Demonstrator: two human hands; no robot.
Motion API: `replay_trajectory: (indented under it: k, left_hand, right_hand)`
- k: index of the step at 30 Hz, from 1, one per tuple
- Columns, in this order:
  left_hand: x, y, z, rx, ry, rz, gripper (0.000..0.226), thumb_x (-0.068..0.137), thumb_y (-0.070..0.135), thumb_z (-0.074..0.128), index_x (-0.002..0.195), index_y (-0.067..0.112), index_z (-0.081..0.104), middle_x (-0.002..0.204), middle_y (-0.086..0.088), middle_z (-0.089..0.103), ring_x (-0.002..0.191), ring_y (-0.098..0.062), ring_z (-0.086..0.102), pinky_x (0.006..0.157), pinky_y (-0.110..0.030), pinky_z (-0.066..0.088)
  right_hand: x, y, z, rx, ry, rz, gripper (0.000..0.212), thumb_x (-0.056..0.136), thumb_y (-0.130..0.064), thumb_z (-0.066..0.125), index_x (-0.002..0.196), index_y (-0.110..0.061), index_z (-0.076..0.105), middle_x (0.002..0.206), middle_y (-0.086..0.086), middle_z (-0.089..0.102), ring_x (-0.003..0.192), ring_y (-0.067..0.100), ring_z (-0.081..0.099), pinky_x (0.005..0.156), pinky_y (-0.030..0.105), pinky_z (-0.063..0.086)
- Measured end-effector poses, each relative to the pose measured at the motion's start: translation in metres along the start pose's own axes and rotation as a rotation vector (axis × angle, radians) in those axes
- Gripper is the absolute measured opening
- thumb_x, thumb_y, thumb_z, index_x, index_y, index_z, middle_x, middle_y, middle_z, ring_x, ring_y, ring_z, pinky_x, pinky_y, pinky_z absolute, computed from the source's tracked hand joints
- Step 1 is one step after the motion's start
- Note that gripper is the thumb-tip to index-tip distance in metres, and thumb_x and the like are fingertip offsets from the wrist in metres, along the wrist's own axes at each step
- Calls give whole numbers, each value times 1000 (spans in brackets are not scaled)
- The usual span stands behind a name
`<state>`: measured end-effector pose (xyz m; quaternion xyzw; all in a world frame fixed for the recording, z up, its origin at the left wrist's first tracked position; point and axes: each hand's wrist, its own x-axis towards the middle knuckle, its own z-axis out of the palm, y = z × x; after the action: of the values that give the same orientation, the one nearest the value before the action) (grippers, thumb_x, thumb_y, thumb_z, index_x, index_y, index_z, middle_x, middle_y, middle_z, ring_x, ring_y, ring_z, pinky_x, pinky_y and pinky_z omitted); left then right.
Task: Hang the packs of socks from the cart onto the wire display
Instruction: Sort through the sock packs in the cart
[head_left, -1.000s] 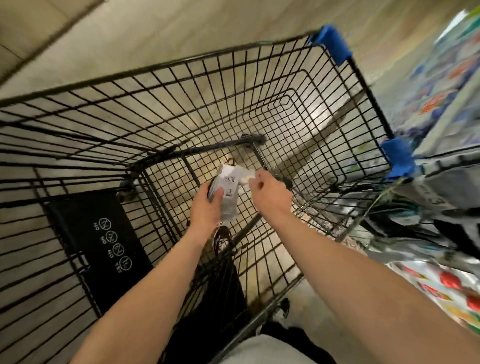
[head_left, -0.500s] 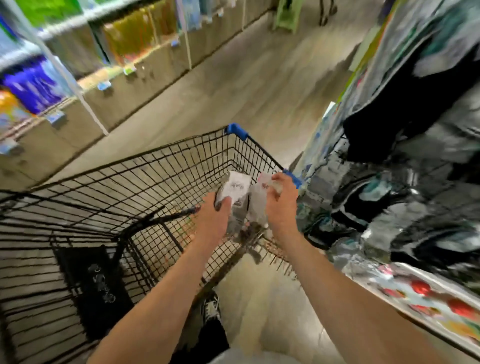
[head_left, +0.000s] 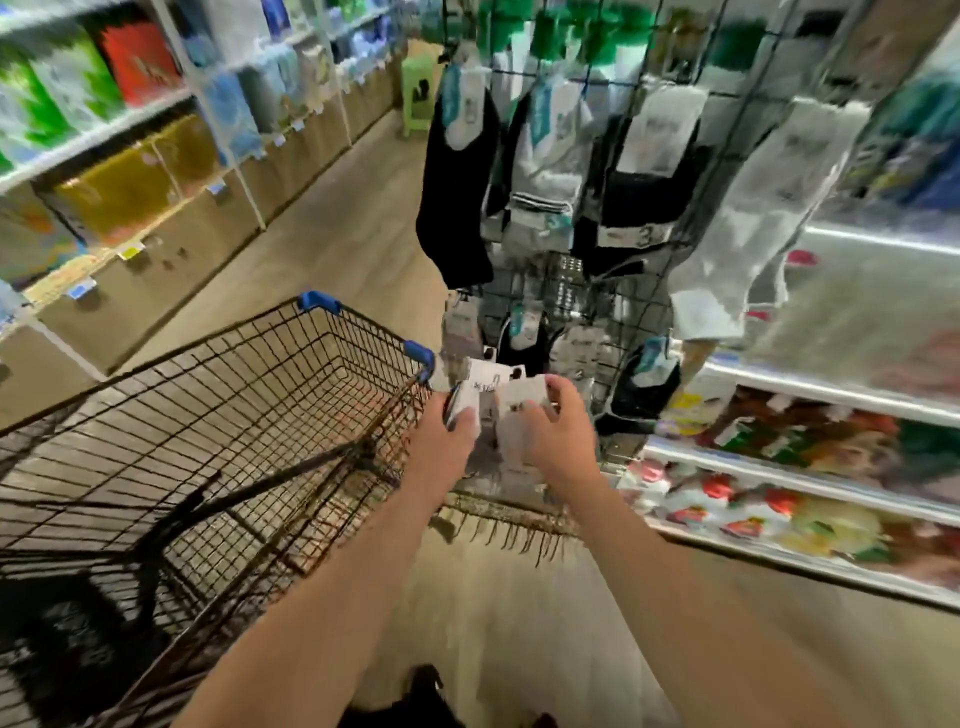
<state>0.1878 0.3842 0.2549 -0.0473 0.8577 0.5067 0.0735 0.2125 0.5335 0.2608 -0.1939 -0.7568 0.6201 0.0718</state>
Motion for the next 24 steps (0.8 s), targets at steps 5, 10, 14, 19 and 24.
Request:
replay_trajectory:
  k: [5, 10, 14, 19, 24]
  left_hand:
    - [-5, -16, 63, 30, -111, 35, 42, 102, 31, 52, 141, 18, 47, 129, 0, 58, 119, -19, 53, 92, -26, 36]
    - [2, -52, 130, 25, -190, 42, 33, 102, 43, 47, 129, 26, 53, 110, 7, 64, 104, -18, 60, 84, -33, 44]
    - [13, -89, 184, 66, -230, 27, 33, 104, 39, 45, 131, 21, 52, 113, 2, 63, 101, -20, 58, 81, -32, 43]
    - [44, -129, 246, 16, -290, -3, 36, 105, 34, 44, 139, 24, 45, 131, 3, 59, 110, -17, 56, 84, -28, 43]
    - [69, -156, 289, -41, -291, 61, 44, 107, 27, 42, 150, 20, 34, 123, 14, 45, 98, 0, 46, 74, -9, 35]
  right_hand:
    - [0, 44, -49, 45, 115, 41, 26, 99, -8, 56, 118, -25, 56, 105, -13, 63, 95, 9, 63, 74, 13, 53]
    - [9, 117, -67, 20, 168, 74, 30, 98, -10, 54, 126, -20, 57, 117, -1, 66, 99, 10, 63, 82, 22, 52]
    - [24, 183, -73, -18, 223, 133, 28, 98, -15, 55, 124, -23, 56, 116, -5, 64, 101, 8, 62, 91, 33, 54]
    - [56, 254, -87, 8, 319, 215, 36, 102, -7, 47, 136, -16, 51, 103, -17, 50, 95, 1, 50, 86, 18, 42]
    - [94, 313, -84, 20, 431, 171, 35, 101, -13, 47, 135, -19, 51, 112, -11, 55, 106, 11, 54, 99, 35, 48]
